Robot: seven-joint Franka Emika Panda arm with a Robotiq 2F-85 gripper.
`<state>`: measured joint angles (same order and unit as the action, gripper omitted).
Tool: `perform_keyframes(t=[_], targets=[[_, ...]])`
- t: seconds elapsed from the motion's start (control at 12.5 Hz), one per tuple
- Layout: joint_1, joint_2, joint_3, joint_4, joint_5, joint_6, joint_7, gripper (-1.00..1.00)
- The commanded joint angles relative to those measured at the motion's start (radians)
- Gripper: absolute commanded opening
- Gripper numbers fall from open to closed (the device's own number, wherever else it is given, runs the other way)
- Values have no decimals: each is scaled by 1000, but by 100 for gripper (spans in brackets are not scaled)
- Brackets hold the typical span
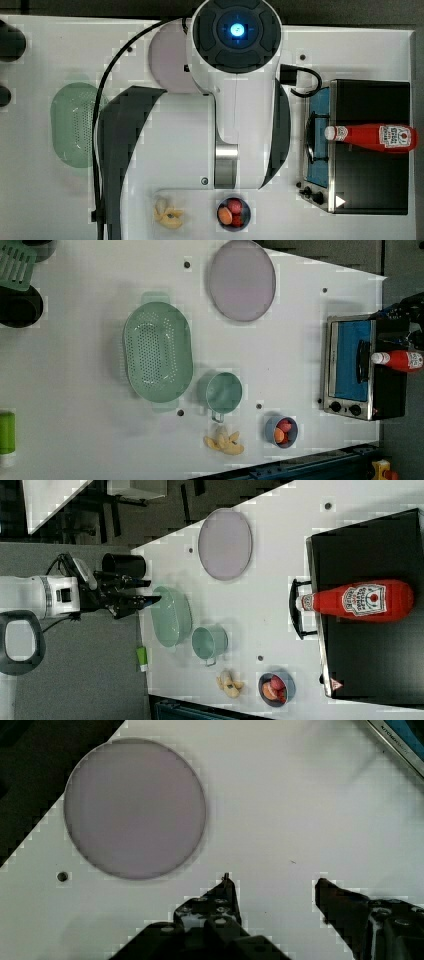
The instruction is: Pick Ketchup from oven and place it on table.
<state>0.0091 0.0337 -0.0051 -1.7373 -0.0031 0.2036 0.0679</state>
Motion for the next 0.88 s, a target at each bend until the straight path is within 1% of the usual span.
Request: perform_keyframes(t=[0.08, 0.16, 0.4, 0.64, 0.88], targets=[[-129, -173, 16, -67, -6, -105, -44, 49], [-131, -168, 3, -68, -6, -104, -44, 100], [-143, -141, -59, -67, -6, -101, -44, 100], [-150, -86, -179, -67, -6, -82, -44, 100], [-153, -29, -280, -67, -6, -4, -45, 100]])
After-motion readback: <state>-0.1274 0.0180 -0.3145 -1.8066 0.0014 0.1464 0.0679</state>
